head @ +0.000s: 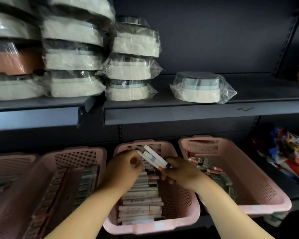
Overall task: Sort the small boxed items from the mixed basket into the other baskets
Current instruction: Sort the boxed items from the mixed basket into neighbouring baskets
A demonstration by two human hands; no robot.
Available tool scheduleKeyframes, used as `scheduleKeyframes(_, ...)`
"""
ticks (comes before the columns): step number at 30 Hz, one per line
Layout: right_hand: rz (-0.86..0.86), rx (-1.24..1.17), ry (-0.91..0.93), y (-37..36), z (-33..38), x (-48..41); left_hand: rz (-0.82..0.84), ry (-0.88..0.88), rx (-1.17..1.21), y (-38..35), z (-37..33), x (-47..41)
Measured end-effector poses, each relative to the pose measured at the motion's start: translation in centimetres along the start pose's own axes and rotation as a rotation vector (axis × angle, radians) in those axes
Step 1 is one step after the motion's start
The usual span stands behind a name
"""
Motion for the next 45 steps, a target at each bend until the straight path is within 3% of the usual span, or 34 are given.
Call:
scheduleKeyframes(3, 0.040, 0.000, 0.023, -0.4, 0.5, -0.2, -0.098, -0.026, -0.009, 1.6, 0.8, 0.1)
scheduleKeyframes(8, 0.077, 0.075, 0.020, -1.4, 1.0, -0.8, 0.073, -0.076, -0.081, 1.1, 1.9, 0.1)
scheduleKeyframes(12, -0.042, 0.069, -0.020, 0.0, -0.3, -1.4, 0.185, -0.075, -0.215, 0.8, 3.8, 0.5)
scheduleKeyframes(18, -0.089, 0.086, -0.066, 0.5, -1.6, -1.4, 0.296, -0.046, -0.393, -0.9, 6.1, 0.2)
scheduleKeyframes(21, -0.090, 0.153, -0.058, 0.5, -1.3, -1.2, 0.267, -0.016, -0.450, -1.2, 6.4, -0.5)
scheduleKeyframes(23, -0.088, 0.130, -0.045, 0.4, -1.1, -1.2, 0.213, 0.004, -0.314, -1.1, 6.1, -0.9)
scheduleKeyframes(27, -0.023, -0.037, 0.003, -0.7, 0.1, -1.4, 0.215, 0.136, 0.235, -2.3, 5.1, -1.4)
scheduleKeyframes(32, 0.066, -0.245, 0.031, -3.4, 1.8, -1.6, 0.227, 0.139, 0.586, -3.8, 2.0, -1.2)
scheduleKeyframes(39, -0.057, -0.348, -0.062, -1.9, 0.4, -1.8, 0.068, 0.170, 0.498, -1.3, 2.7, -2.0)
scheduleKeyframes(42, -0.096, -0.131, -0.067, -1.3, -0.8, -1.8, 0.048, 0.175, 0.414, 0.0, 3.0, -2.3)
scheduleKeyframes(45, -0.125, -0.079, -0.074, -0.9, -1.4, -1.8, 0.067, 0.122, 0.306, 0.4, 3.0, -2.7)
Point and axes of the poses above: each hand's wrist, its own x-axis away from the middle knuckle, its own y-axis out of the back of the hand, z = x × y, the point moved 10 cm from there along -x, towards the middle knuckle, and after that the axes turned 7 degrees about x, right-handed, at the moved point
